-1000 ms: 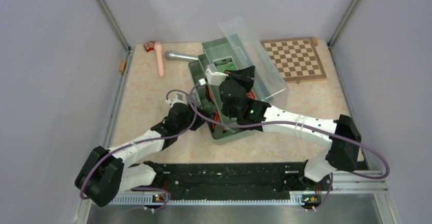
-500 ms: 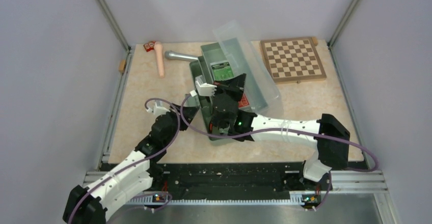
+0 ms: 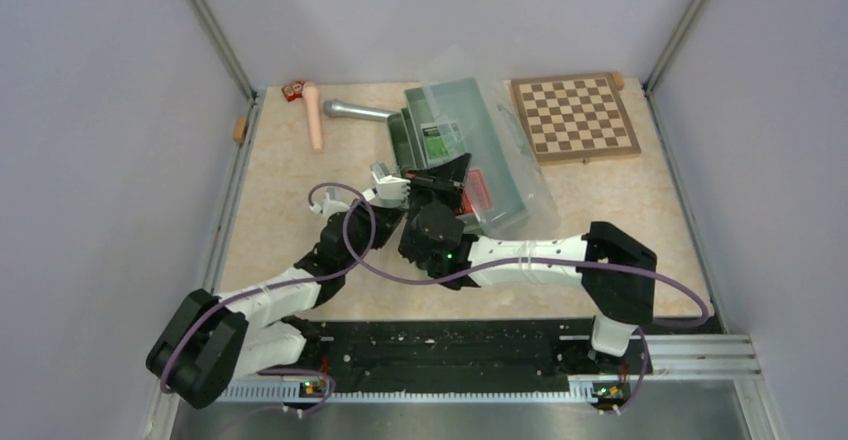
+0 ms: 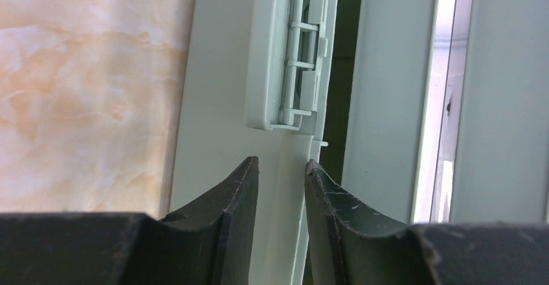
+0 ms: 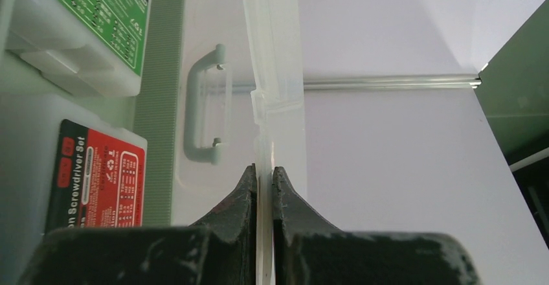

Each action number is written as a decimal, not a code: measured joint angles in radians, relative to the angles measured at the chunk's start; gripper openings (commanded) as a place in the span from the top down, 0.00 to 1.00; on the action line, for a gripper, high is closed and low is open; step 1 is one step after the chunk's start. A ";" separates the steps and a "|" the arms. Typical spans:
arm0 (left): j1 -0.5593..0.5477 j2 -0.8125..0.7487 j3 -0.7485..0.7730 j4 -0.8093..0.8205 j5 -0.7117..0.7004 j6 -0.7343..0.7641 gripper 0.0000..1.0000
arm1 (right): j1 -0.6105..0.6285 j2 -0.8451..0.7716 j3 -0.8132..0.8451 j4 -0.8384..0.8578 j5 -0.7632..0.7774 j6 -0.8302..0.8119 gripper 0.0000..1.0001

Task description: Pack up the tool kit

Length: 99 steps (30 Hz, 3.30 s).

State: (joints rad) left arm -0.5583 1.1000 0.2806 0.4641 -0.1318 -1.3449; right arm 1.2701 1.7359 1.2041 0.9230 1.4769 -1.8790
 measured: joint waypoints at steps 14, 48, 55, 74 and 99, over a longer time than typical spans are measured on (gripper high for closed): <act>-0.011 -0.157 -0.087 -0.023 -0.006 -0.026 0.61 | 0.084 0.151 0.042 0.269 0.023 -0.145 0.59; -0.007 -0.089 -0.093 0.035 -0.040 -0.068 0.59 | 0.289 0.112 0.421 -1.033 -0.360 1.098 0.01; -0.019 -0.282 -0.117 -0.150 -0.111 -0.058 0.57 | 0.176 -0.010 0.419 -1.258 -0.478 1.372 0.02; 0.479 -0.162 0.029 -0.230 0.220 0.176 0.54 | -0.673 -0.367 0.193 -1.388 -1.379 2.092 0.15; 0.496 0.576 0.208 0.241 0.645 0.111 0.51 | -0.771 -0.283 0.007 -1.241 -1.665 2.260 0.23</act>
State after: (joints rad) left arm -0.0624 1.6760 0.4881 0.7052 0.5137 -1.2339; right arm 0.4992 1.4528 1.2110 -0.3183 -0.1879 0.3813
